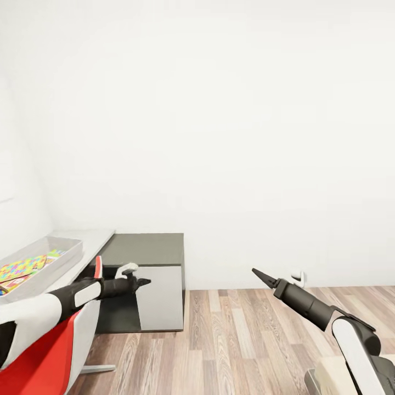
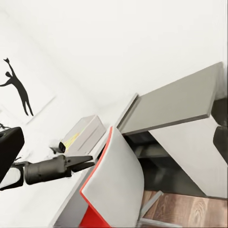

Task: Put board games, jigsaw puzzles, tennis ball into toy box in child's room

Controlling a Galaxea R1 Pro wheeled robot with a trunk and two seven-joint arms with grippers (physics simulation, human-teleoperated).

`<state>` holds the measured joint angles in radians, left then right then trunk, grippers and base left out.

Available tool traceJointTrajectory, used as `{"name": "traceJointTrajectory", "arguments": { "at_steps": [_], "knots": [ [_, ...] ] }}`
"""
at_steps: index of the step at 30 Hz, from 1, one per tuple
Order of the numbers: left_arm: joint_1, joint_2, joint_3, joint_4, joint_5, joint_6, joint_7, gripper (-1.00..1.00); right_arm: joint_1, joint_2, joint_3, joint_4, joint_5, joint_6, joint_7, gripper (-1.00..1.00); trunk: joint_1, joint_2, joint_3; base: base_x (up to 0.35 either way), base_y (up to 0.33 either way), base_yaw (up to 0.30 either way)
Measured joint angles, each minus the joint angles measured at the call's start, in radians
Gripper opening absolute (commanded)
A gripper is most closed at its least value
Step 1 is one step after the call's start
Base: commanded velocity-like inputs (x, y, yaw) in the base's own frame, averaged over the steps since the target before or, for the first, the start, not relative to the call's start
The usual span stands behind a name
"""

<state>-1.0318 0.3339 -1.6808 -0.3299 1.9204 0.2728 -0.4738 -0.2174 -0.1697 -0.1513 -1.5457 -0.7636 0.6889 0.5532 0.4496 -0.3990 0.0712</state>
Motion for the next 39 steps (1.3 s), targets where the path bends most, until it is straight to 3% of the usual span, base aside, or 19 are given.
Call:
{"name": "traceJointTrajectory", "arguments": {
  "at_steps": [2,3,5,6,11,14,18,24,31,35,39],
  "knots": [
    [0.01,-0.04,0.0,0.034,0.0,0.0,0.058,1.0,0.0,0.0,-0.001,0.002,0.032,-0.001,-0.007,1.0,0.0,0.0,0.0,0.0,0.0,0.0],
    [0.022,-0.08,0.0,0.069,0.0,0.0,0.11,1.0,0.0,0.0,-0.002,0.004,0.061,-0.001,-0.012,1.0,0.0,0.0,0.0,0.0,0.0,0.0],
    [0.037,-0.12,0.0,0.108,0.0,-0.001,0.157,1.0,0.0,0.001,-0.003,0.005,0.087,-0.001,-0.017,1.0,0.0,0.0,0.0,0.0,0.0,0.0],
    [0.055,-0.155,-0.001,0.146,0.001,-0.001,0.194,1.0,0.0,0.001,-0.004,0.006,0.103,-0.002,-0.019,1.0,0.0,0.0,0.0,0.0,0.0,0.0],
    [0.105,-0.221,-0.001,0.226,0.0,-0.001,0.26,1.0,-0.004,0.002,-0.004,0.044,0.126,0.0,-0.046,1.0,0.0,0.0,0.0,0.0,0.0,0.0],
    [0.137,-0.233,-0.002,0.247,-0.001,-0.002,0.28,1.0,-0.012,0.002,-0.003,0.09,0.129,0.007,-0.101,1.0,0.0,0.0,0.0,0.0,0.0,0.0],
    [0.226,-0.237,-0.005,0.259,-0.002,-0.024,0.32,1.0,-0.018,0.003,0.008,0.141,0.128,0.015,-0.215,1.0,0.0,0.0,0.0,0.0,0.0,0.0],
    [0.395,-0.242,-0.016,0.263,-0.006,-0.153,0.453,1.0,-0.018,0.003,0.13,0.338,0.135,0.01,-0.392,1.0,0.0,0.0,0.0,0.0,0.0,0.0],
    [0.562,-0.244,-0.066,0.266,-0.002,-0.24,0.536,1.0,-0.009,0.004,0.226,0.6,0.155,-0.017,-0.478,1.0,0.0,0.0,0.0,0.0,0.0,0.0],
    [0.669,-0.241,-0.08,0.267,-0.003,-0.309,0.548,1.0,-0.007,0.017,0.285,0.847,0.226,-0.139,-0.522,1.0,0.0,0.0,0.0,0.0,0.0,0.0],
    [0.765,-0.238,-0.085,0.267,-0.002,-0.374,0.55,1.0,-0.006,0.05,0.333,1.123,0.31,-0.315,-0.544,1.0,0.0,0.0,-0.002,0.0,0.0,0.0]
  ]
}}
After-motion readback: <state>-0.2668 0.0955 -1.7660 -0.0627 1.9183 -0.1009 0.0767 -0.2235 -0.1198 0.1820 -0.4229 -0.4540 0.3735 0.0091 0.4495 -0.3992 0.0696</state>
